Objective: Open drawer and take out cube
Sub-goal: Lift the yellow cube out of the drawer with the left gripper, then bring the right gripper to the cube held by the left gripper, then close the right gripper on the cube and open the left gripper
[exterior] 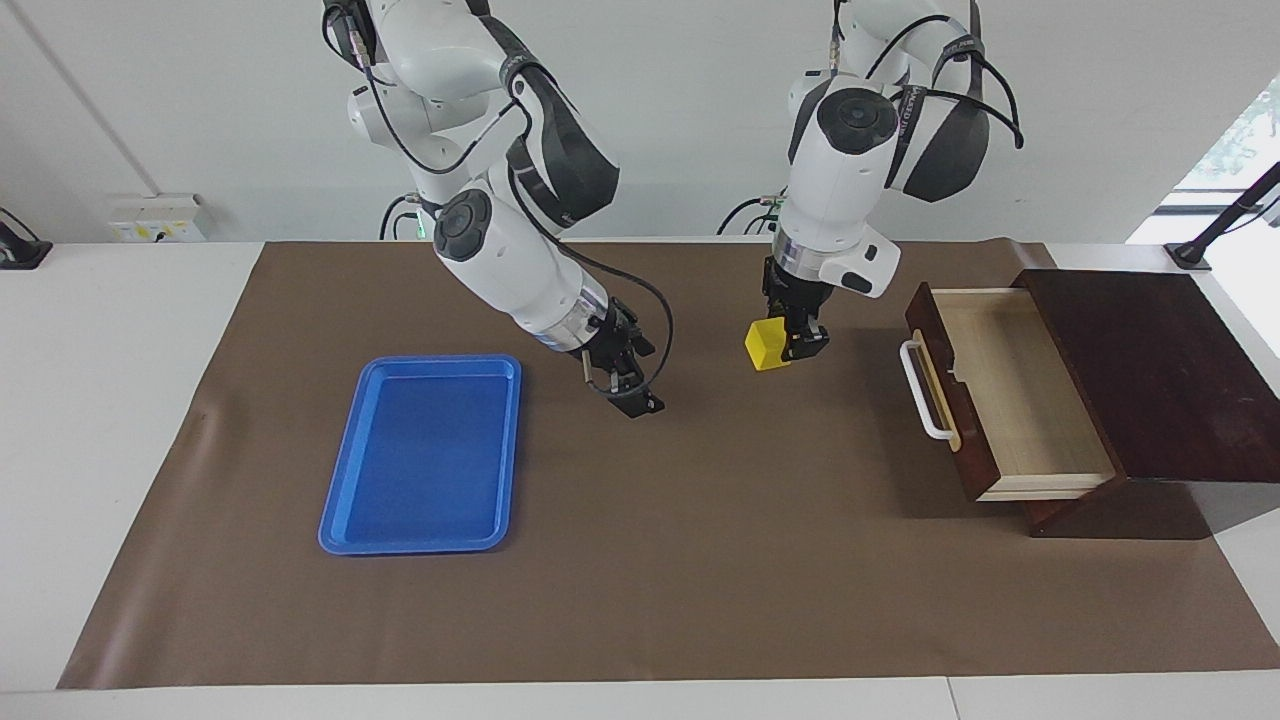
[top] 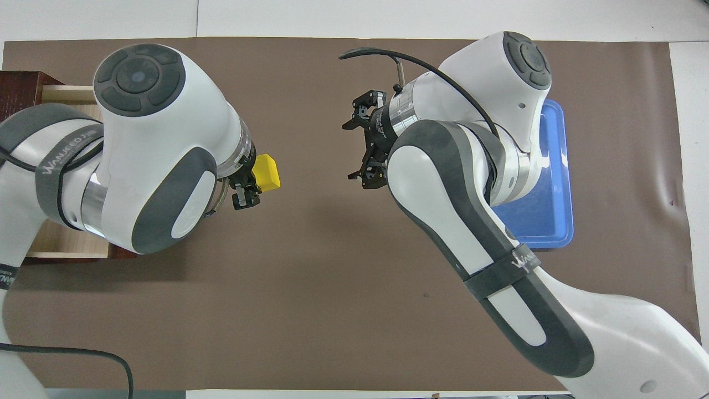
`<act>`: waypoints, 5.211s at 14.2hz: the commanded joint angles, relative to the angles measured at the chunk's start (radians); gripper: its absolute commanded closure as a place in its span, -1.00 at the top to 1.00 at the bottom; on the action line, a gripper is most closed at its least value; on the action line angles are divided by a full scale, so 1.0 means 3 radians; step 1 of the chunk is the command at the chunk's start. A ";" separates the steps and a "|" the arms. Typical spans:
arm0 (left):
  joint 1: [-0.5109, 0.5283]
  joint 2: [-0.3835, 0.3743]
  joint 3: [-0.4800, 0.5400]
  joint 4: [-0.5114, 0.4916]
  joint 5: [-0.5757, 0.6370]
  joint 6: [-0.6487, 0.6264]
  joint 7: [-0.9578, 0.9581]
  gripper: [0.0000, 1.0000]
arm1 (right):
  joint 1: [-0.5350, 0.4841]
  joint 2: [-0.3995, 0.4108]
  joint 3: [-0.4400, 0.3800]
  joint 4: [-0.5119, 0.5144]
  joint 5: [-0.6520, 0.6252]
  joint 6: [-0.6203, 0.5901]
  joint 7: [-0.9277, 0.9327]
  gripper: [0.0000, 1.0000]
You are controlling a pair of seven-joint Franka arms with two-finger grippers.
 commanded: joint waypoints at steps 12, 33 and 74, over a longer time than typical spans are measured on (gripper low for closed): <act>-0.0191 -0.0069 0.0041 -0.0142 -0.0027 0.0257 -0.0007 -1.00 | 0.0366 0.0662 -0.0063 0.1138 -0.0422 -0.0641 0.0380 0.78; -0.0170 -0.0084 0.0041 -0.0193 -0.0027 0.0313 -0.0007 -1.00 | 0.0407 0.0729 -0.0038 0.1352 -0.0469 -0.0590 0.0477 0.76; -0.0150 -0.0094 0.0041 -0.0239 -0.0032 0.0334 -0.0007 -1.00 | 0.0560 0.0642 -0.0053 0.1076 -0.0193 -0.0263 0.0606 0.33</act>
